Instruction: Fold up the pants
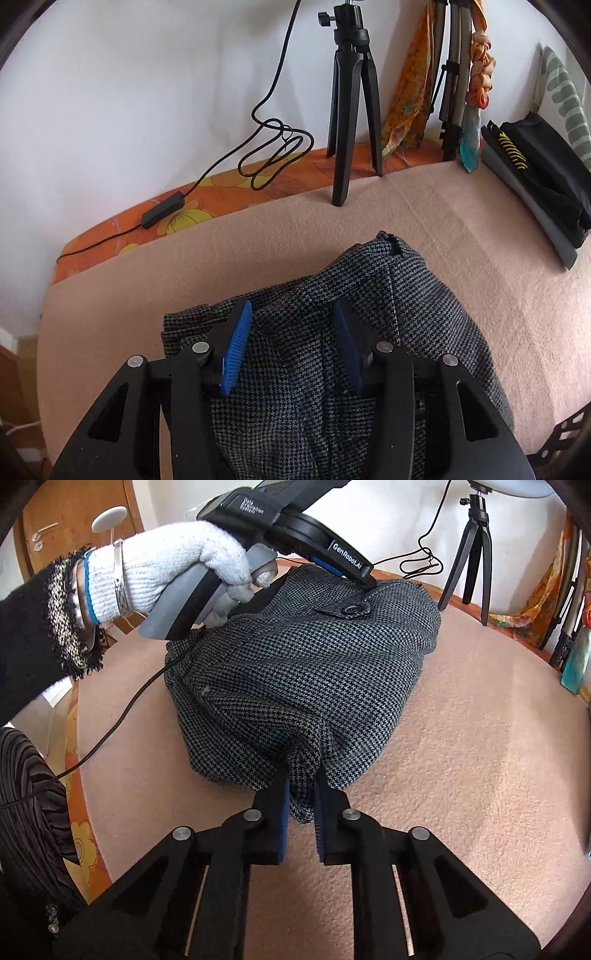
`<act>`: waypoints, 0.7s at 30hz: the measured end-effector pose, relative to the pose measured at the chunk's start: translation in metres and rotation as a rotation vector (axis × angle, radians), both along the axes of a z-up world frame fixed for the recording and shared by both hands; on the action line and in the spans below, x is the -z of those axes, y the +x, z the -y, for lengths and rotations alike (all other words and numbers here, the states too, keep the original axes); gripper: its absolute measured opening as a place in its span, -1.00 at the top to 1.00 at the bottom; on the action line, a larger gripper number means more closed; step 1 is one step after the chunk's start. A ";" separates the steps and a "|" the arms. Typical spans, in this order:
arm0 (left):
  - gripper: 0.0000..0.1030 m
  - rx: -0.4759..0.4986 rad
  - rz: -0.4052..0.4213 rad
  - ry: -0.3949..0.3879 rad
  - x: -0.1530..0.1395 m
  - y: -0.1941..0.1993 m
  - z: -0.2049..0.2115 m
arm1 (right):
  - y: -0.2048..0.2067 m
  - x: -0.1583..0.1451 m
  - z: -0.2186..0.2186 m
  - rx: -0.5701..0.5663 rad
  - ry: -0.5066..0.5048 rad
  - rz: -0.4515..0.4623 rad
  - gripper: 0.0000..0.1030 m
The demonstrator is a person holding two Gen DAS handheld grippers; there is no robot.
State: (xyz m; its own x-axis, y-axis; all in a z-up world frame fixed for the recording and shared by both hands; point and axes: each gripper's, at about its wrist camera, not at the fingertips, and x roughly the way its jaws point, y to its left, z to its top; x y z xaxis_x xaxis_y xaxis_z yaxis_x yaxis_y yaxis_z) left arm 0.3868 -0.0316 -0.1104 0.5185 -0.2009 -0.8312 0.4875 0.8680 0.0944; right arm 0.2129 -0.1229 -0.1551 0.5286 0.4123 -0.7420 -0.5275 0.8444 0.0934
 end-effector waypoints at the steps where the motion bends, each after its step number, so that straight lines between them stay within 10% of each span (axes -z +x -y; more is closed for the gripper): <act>1: 0.11 0.005 0.004 0.011 0.003 0.000 0.000 | -0.001 -0.002 0.000 -0.001 -0.004 -0.001 0.82; 11: 0.08 0.022 0.002 -0.008 0.015 0.009 0.001 | -0.018 0.005 0.000 -0.026 -0.061 -0.007 0.85; 21: 0.08 -0.113 -0.012 -0.210 -0.050 -0.020 -0.060 | -0.012 -0.012 0.028 -0.019 0.066 -0.053 0.80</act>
State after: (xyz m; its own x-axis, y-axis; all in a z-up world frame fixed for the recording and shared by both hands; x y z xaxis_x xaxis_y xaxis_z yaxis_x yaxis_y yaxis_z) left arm 0.3664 0.0286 -0.0601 0.5381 -0.3117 -0.7831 0.3865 0.9169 -0.0994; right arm 0.2012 -0.1509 -0.1431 0.4814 0.4708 -0.7393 -0.5360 0.8255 0.1766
